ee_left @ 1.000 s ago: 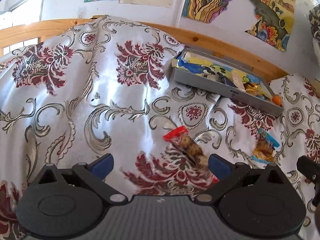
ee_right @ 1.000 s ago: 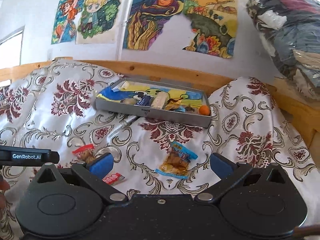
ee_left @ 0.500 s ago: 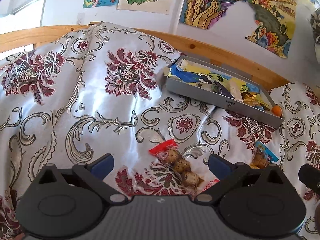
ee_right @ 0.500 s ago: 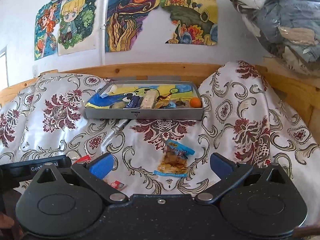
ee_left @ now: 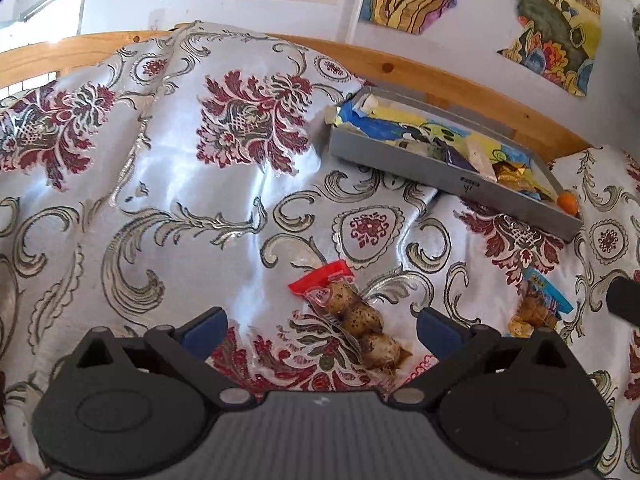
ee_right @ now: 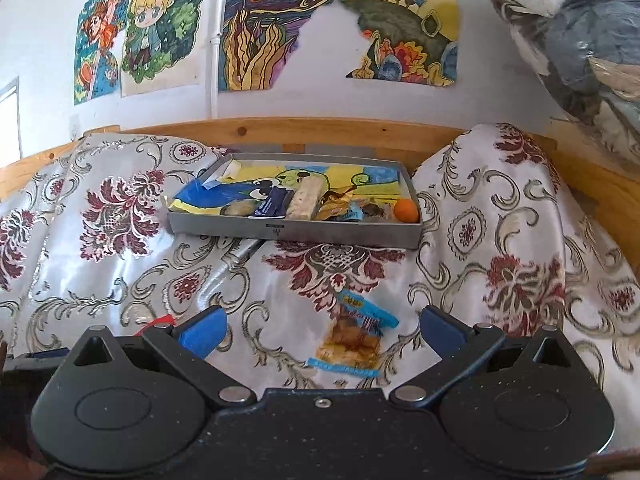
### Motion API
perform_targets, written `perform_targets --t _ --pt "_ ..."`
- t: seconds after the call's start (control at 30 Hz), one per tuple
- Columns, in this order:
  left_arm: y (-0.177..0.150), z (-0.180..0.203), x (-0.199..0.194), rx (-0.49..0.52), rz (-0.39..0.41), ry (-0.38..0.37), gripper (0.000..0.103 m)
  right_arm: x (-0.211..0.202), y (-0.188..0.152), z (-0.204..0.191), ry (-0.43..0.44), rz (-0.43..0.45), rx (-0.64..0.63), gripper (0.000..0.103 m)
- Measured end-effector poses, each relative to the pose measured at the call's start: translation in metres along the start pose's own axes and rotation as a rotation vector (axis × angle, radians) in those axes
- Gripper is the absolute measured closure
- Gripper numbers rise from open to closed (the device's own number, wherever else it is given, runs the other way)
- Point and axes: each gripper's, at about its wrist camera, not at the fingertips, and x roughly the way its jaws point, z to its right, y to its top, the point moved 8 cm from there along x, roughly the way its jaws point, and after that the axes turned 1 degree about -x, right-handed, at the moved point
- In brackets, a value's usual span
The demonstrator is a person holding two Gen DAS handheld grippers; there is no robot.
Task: Organize snacks
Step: 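Move both tools back toward the quail egg bag and blue packet, then grasp the red-topped quail egg bag with the left gripper while the right grasps the blue packet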
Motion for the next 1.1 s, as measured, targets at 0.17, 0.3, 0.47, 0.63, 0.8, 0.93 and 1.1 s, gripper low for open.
perform_targets --t 0.17,0.3,0.47,0.63,0.8,0.93,1.1 --pt "-0.005 0.003 0.014 -0.01 -0.035 0.011 0.001 0.024 0.001 0.007 0.009 -0.027 -0.027 0.001" --pt "-0.01 0.008 0.024 -0.01 -0.057 0.022 0.001 0.041 -0.002 0.011 0.012 -0.05 -0.041 0.001" --pt "-0.015 0.014 0.032 -0.001 -0.071 0.03 0.001 0.059 -0.008 0.012 0.043 -0.091 -0.019 0.001" --pt "-0.018 0.018 0.038 0.004 -0.083 0.041 0.001 0.07 -0.012 0.01 0.092 -0.124 -0.01 0.001" --pt "-0.018 0.017 0.042 -0.006 -0.091 0.047 0.001 0.084 -0.016 0.008 0.136 -0.179 0.005 0.001" --pt "-0.016 0.015 0.044 -0.02 -0.095 0.046 0.001 0.098 -0.018 0.008 0.142 -0.208 -0.016 0.001" --pt "-0.009 0.019 0.042 -0.032 -0.071 0.033 0.001 0.112 -0.021 0.013 0.135 -0.241 -0.019 0.001"
